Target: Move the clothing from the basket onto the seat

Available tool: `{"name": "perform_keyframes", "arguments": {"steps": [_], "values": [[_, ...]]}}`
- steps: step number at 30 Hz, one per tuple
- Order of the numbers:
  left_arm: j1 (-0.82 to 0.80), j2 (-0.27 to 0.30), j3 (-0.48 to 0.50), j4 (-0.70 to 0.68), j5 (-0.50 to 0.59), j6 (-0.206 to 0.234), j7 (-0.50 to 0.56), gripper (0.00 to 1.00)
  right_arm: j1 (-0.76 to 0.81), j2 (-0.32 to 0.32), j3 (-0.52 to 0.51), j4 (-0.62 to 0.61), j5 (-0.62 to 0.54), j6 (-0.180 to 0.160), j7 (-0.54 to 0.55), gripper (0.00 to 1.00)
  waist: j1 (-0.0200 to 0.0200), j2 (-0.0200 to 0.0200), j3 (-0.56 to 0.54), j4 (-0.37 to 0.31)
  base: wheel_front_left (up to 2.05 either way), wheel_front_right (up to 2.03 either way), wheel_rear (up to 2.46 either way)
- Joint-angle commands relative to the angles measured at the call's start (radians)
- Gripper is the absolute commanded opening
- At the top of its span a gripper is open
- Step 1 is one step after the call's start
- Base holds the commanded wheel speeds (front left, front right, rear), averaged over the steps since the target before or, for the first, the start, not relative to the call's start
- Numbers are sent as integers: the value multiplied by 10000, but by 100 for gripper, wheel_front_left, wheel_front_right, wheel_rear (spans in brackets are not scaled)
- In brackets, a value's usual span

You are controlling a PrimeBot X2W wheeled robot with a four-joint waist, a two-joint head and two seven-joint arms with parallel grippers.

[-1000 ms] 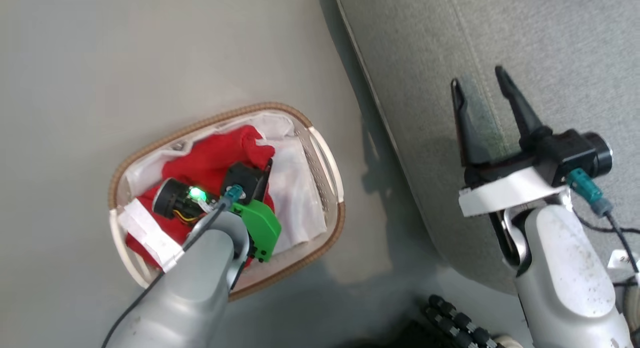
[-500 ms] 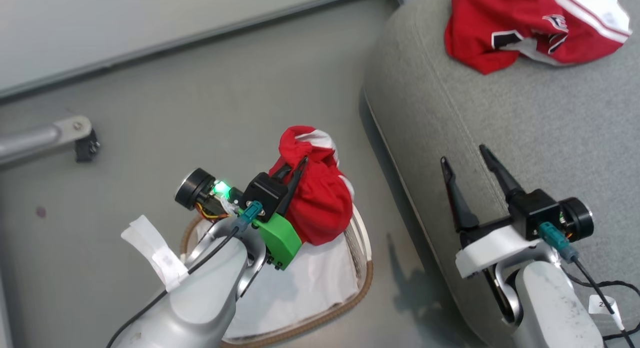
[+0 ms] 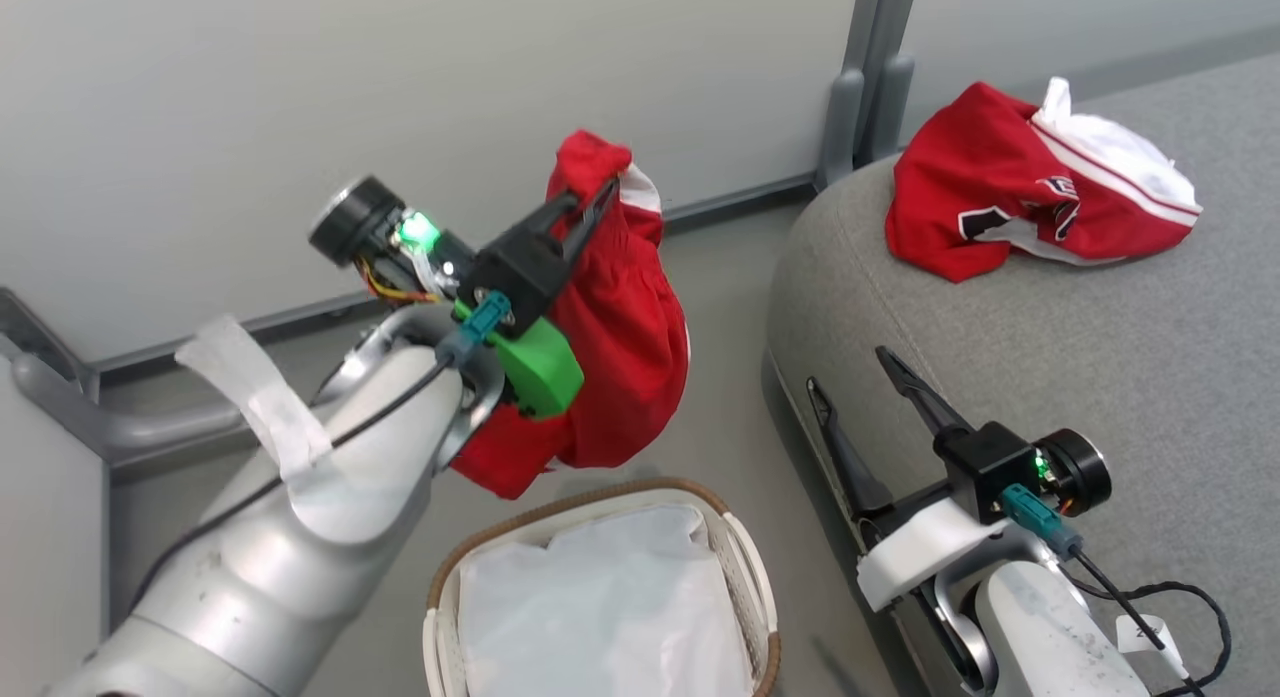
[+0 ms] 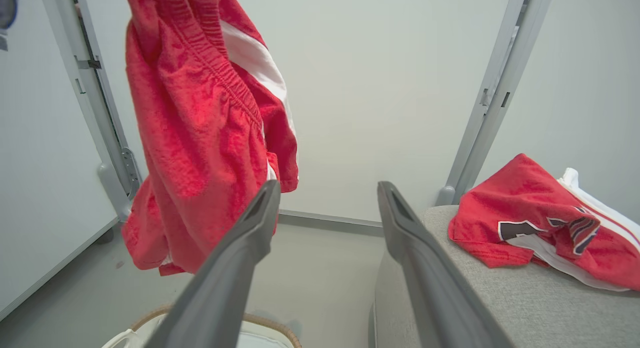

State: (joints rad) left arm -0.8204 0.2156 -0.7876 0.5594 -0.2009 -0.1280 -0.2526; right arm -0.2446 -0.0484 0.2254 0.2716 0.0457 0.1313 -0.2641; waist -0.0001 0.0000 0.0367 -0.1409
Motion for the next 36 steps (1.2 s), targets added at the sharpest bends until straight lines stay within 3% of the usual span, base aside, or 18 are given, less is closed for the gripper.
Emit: {"name": "perform_keyframes", "arguments": {"steps": [1, 7, 13, 24, 34, 35, 36], "values": [[-325, 102, -59, 7, -136, -26, 17, 0, -119, -37, 110, 60, 111, -10, -4, 100, 1, 0, -465, 108, 0, 0, 0], [-1354, 214, -179, 137, -352, -33, 74, 0, -415, -37, 762, 268, 302, -10, -5, 100, 1, 0, -515, 179, 0, 0, 0], [-2159, -54, -446, 175, -578, -32, 225, 0, -825, -38, 1458, 457, 535, -10, -5, 100, 1, 0, -592, 417, 0, 0, 0], [-2882, -840, -1212, 98, -1070, -25, 503, 0, -2427, -35, 1621, 1656, 260, -12, -4, 100, 1, 0, -731, 971, 0, 0, 0], [-2880, -1121, -1748, 17, -1682, -25, 416, 0, -3491, -38, 1748, 2296, 456, -12, -4, 100, 1, 0, -837, 1400, 0, 0, 0], [-2851, -1137, -1781, -18, -1761, -25, 425, 0, -3550, -37, 1725, 2345, 466, -11, -4, 47, 1, 0, -846, 1437, 0, 0, 0], [-2828, -1149, -1829, -69, -1853, -25, 432, 0, -3615, -35, 1705, 2403, 456, -11, -4, 36, 1, 0, -852, 1473, 0, 0, 0]]}}
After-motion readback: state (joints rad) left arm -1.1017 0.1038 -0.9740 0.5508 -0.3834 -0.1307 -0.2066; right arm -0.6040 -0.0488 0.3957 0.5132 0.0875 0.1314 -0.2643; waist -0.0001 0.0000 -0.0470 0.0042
